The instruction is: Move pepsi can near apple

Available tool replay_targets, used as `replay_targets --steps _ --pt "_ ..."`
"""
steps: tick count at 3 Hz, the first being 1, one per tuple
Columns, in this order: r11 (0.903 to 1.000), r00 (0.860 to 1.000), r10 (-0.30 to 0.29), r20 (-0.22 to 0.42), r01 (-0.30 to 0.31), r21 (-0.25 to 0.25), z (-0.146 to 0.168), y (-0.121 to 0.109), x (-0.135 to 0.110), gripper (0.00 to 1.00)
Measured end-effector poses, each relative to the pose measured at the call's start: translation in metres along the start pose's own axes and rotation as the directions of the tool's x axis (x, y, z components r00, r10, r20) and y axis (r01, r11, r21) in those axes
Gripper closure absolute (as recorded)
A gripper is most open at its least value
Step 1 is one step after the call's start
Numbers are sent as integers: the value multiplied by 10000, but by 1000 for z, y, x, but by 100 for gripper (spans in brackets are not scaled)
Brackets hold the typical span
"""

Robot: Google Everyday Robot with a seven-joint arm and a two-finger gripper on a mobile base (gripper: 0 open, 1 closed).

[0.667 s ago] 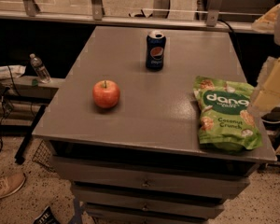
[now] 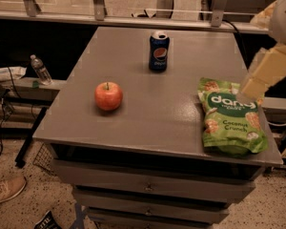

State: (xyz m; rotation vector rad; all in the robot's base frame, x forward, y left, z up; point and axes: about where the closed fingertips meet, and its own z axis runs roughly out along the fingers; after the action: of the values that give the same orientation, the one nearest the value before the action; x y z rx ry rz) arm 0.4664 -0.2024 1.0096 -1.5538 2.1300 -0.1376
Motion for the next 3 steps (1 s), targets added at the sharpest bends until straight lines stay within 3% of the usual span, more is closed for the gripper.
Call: replay_targets --steps 1,2,3 --pt "9899 9819 1415 1260 -1400 -207 49 -48 -22 0" --pt "9902 9822 1397 1258 -1383 -198 48 -47 -22 0" --pt "9855 9696 1695 1763 -1672 -280 65 -55 -34 0"
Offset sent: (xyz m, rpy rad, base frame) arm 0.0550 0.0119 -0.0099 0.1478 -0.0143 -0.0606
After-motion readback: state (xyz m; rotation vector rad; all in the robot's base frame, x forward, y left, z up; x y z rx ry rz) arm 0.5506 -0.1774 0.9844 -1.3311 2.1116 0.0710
